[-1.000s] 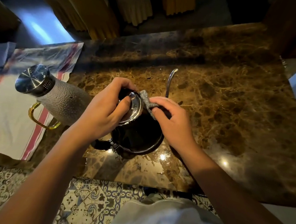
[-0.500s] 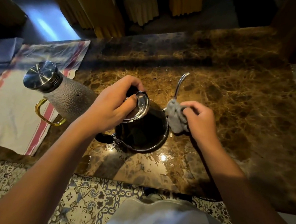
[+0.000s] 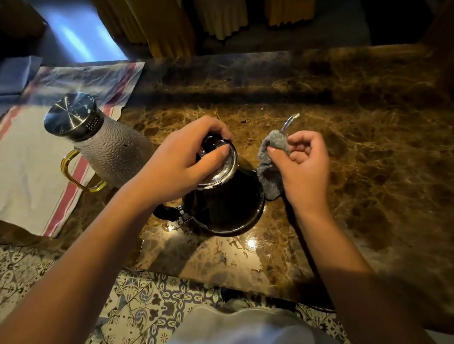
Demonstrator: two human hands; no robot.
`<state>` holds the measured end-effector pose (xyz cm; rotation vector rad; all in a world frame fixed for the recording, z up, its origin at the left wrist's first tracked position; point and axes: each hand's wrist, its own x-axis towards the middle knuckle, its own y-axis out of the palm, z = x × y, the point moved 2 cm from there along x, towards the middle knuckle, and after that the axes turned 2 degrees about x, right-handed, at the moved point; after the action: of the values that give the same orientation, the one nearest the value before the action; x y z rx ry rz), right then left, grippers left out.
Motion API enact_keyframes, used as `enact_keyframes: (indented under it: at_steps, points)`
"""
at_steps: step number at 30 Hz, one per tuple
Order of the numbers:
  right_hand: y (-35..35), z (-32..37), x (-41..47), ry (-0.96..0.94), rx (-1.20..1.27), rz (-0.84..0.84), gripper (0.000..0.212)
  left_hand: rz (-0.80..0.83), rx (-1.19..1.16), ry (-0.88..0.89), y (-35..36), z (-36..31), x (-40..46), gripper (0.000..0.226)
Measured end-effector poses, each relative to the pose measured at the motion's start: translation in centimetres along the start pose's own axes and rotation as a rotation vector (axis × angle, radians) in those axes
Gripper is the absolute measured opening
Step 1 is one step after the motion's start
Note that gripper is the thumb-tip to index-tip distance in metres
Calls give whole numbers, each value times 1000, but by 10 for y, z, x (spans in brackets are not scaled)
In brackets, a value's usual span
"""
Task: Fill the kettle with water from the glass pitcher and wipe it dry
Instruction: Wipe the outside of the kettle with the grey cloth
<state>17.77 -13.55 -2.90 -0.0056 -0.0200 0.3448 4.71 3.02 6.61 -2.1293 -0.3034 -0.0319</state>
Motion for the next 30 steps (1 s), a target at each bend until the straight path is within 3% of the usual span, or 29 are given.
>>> enact_keyframes:
  at_steps: [8,13,17,20,25,30]
  points:
    - [13,-36,-10,211,-78,7,24,-7,-5,20,0,2,1,19]
    - [11,-36,-25,282,-30,144,12,-14,-6,7,1,0,1,19]
    - [3,-37,-57,272,4,172,4,-21,-8,-2,1,1,1,20]
    - [4,-40,-87,215,-11,194,15,-24,-11,4,0,1,1,20]
    - [7,-44,-111,-15,-221,379,16,-34,-18,1,2,1,1,22]
    - [-19,-41,-86,208,-102,285,15,-36,-18,-6,0,0,1,22]
